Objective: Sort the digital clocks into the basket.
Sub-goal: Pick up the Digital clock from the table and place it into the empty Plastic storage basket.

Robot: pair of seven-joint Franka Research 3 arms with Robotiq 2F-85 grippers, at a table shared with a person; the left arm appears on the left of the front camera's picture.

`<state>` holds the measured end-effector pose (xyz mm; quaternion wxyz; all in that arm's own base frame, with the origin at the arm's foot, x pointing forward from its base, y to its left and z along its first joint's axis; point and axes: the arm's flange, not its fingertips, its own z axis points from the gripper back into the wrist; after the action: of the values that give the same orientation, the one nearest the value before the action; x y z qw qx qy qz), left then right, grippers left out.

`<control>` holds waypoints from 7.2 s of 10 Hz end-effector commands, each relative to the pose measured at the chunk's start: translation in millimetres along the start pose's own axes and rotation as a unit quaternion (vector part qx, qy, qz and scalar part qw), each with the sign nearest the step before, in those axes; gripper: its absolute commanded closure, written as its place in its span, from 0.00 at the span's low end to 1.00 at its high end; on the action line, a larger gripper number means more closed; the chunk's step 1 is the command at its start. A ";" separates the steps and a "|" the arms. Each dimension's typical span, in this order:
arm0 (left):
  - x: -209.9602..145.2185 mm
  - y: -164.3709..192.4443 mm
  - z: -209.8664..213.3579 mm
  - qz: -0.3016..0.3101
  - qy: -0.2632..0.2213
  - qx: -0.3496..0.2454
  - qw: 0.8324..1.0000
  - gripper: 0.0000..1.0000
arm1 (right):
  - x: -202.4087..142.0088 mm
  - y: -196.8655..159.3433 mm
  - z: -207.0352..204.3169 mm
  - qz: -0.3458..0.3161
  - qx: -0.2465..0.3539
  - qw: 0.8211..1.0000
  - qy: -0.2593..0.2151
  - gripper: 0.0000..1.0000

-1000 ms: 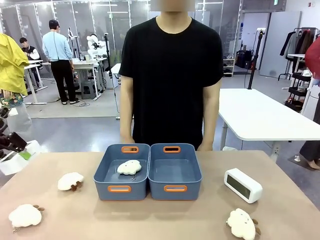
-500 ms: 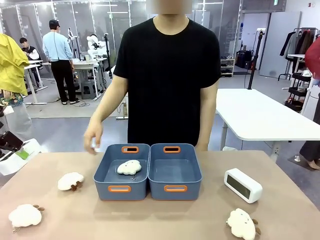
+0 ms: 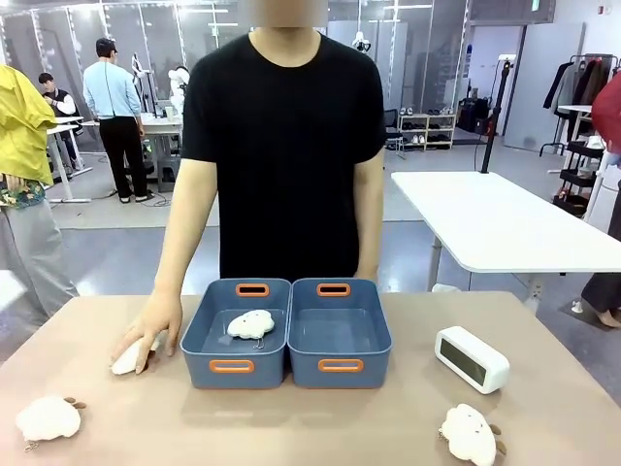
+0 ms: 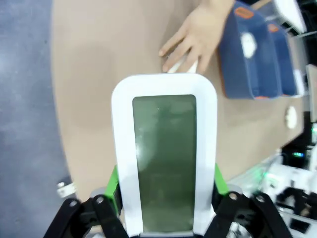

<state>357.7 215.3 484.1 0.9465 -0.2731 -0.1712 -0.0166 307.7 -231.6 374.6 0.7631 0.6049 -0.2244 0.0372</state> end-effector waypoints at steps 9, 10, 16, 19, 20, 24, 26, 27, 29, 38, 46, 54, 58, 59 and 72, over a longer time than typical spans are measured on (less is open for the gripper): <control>-28.0 32.2 29.0 0.004 -0.008 -0.068 0.998 0.22 | -0.5 0.9 0.1 0.003 0.005 1.000 -0.003 0.00; -21.6 33.8 18.3 0.006 -0.015 -0.073 0.997 0.22 | -0.5 0.9 0.1 0.003 0.005 1.000 -0.003 0.00; -15.6 25.9 17.1 0.017 0.004 -0.063 0.998 0.22 | -0.5 0.9 0.1 0.003 0.005 1.000 -0.003 0.00; 3.9 -8.2 4.5 0.007 0.023 -0.057 0.998 0.22 | -0.5 0.9 0.1 0.003 0.005 1.000 -0.003 0.00; 12.2 -32.8 0.5 -0.008 0.038 -0.049 0.998 0.22 | -0.5 0.9 0.1 0.003 0.005 1.000 -0.003 0.00; 39.9 -198.4 -30.5 -0.114 0.083 -0.015 0.990 0.22 | -0.5 0.9 0.1 0.003 0.005 1.000 -0.003 0.00; 53.6 -295.2 -56.6 -0.131 0.093 -0.004 0.987 0.22 | -0.5 0.9 0.1 0.003 0.005 1.000 -0.003 0.00; 65.9 -333.9 -81.5 -0.140 0.105 0.008 0.985 0.22 | -0.5 0.9 0.1 0.003 0.005 1.000 -0.003 0.00; 70.5 -396.1 -137.1 -0.153 0.122 0.003 0.981 0.22 | -0.5 0.9 0.1 0.003 0.005 1.000 -0.003 0.00; 69.2 -520.6 -391.1 -0.098 0.026 0.112 0.988 0.22 | -0.5 0.9 0.1 0.003 0.005 1.000 -0.003 0.00; 84.1 -516.3 -487.5 -0.069 0.024 0.163 0.984 0.00 | -0.5 0.9 0.1 0.003 0.005 1.000 -0.003 0.00; 82.4 -495.1 -442.2 -0.113 0.094 0.133 0.980 0.00 | -0.5 0.9 0.1 0.003 0.005 1.000 -0.003 0.00; 98.1 -453.1 -360.2 -0.170 0.147 0.100 0.969 0.00 | -0.5 0.9 0.1 0.003 0.005 1.000 -0.003 0.00; 96.6 -447.3 -345.1 -0.178 0.153 0.079 0.969 0.00 | -0.5 0.9 0.1 0.003 0.005 1.000 -0.003 0.00; 62.4 -117.9 -53.9 -0.102 0.133 -0.376 0.911 0.00 | -0.5 0.9 0.1 0.003 0.005 1.000 -0.003 0.00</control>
<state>414.0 61.5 527.1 0.8106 -0.5357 -0.0735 -0.2248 307.3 -232.0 374.6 0.7633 0.6047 -0.2246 0.0365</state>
